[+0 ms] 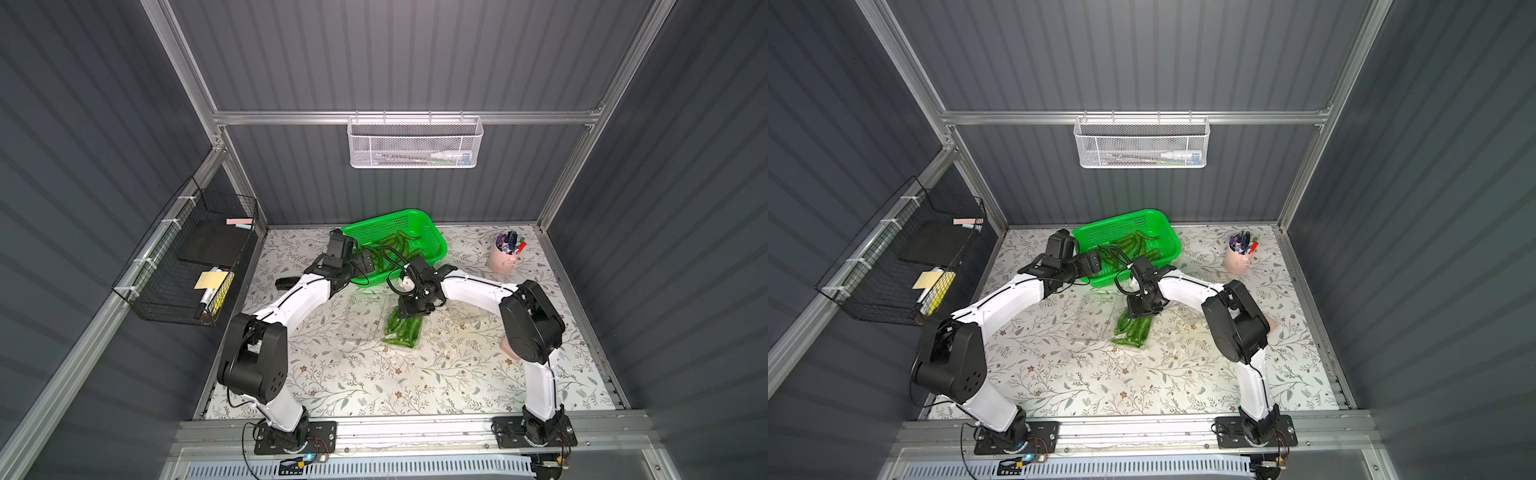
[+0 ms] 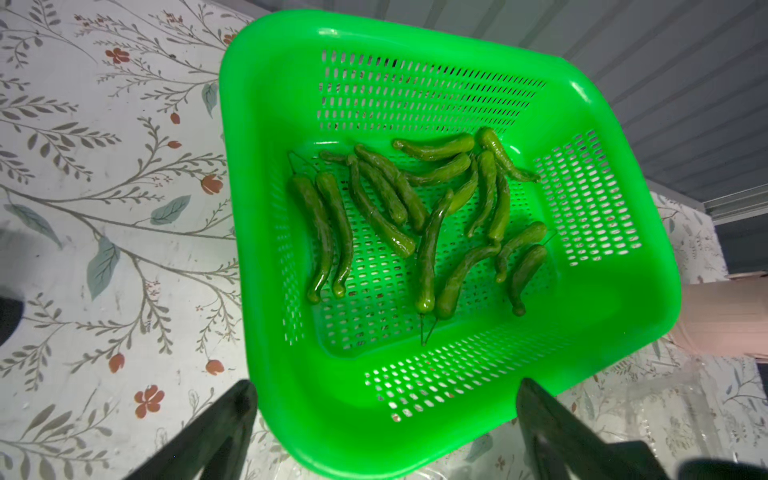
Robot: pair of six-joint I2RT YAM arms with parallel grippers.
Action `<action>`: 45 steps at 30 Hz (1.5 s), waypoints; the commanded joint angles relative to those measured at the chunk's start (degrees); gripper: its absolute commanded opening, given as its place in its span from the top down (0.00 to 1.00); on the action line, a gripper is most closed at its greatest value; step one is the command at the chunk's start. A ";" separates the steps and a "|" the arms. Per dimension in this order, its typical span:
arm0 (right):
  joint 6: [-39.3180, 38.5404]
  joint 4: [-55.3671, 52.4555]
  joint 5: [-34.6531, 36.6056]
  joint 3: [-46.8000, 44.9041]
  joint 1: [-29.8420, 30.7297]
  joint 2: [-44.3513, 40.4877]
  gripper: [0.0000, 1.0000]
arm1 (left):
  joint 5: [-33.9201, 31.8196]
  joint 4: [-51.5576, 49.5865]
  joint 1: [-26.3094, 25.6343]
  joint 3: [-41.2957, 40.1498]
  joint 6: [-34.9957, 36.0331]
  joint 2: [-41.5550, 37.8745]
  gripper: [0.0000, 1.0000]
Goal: Take small green peppers out of containers
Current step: Pick up the green pepper from the packing box, then place the green pepper in the basket.
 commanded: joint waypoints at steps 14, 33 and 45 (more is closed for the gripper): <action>-1.29 1.56 -5.24 -4.16 -0.59 -9.71 0.98 | 1.45 0.20 -0.71 0.35 -0.05 1.14 0.01; 5.21 4.76 -11.23 32.04 -16.03 6.45 0.97 | -2.05 -1.73 -2.74 -5.51 -4.67 -2.50 0.01; 9.85 13.99 0.36 31.69 -16.63 8.42 0.39 | -2.03 -4.30 -7.27 -1.50 0.53 -1.46 0.01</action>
